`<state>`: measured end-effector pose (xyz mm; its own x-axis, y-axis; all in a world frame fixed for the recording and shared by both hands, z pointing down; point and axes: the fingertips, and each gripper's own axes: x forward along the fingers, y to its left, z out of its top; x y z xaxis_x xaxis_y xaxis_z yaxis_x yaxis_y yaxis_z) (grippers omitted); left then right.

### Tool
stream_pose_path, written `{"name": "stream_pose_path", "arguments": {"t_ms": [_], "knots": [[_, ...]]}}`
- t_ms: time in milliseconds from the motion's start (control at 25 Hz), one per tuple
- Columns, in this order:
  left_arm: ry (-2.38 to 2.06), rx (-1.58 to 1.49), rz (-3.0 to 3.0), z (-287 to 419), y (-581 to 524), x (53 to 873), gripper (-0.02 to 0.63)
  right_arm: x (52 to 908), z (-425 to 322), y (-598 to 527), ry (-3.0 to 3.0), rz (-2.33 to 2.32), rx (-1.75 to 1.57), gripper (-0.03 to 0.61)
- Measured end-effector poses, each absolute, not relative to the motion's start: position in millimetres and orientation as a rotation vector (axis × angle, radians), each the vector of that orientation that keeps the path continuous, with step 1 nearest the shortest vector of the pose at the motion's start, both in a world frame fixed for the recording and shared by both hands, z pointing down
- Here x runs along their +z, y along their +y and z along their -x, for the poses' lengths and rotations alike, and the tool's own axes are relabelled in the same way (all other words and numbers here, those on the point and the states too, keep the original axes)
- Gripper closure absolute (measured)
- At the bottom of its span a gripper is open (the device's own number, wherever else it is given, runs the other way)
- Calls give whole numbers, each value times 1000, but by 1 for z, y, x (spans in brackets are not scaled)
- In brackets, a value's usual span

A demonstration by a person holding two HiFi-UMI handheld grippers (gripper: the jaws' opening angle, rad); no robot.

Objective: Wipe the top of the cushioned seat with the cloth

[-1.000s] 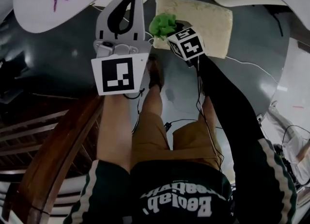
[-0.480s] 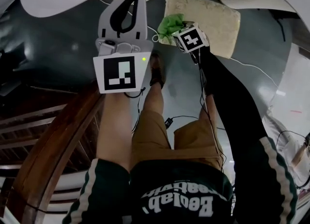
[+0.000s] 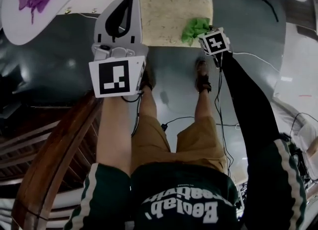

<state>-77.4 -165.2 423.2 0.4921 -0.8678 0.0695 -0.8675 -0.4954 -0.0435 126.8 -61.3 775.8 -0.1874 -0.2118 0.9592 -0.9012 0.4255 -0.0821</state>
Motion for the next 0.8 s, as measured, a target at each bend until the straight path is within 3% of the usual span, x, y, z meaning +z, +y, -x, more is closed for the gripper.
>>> {"name": "stream_pose_path", "arguments": {"t_ms": [200,360,560,800], "knots": [[1495,-123,2769,18,-155,425,598,776,-270,-20,-1314,-1107,818,485],[1429,-138,2797,-16,-147,428,598,777,-308,10,-1274,-1116,843,485],[1409,-135,2805,-24,-143,429,598,781,-294,25,-1320,-1125,896,485],[1456,-140,2771,6,-142,425,598,753,-194,-19,-1774,-1152,828,483]]}}
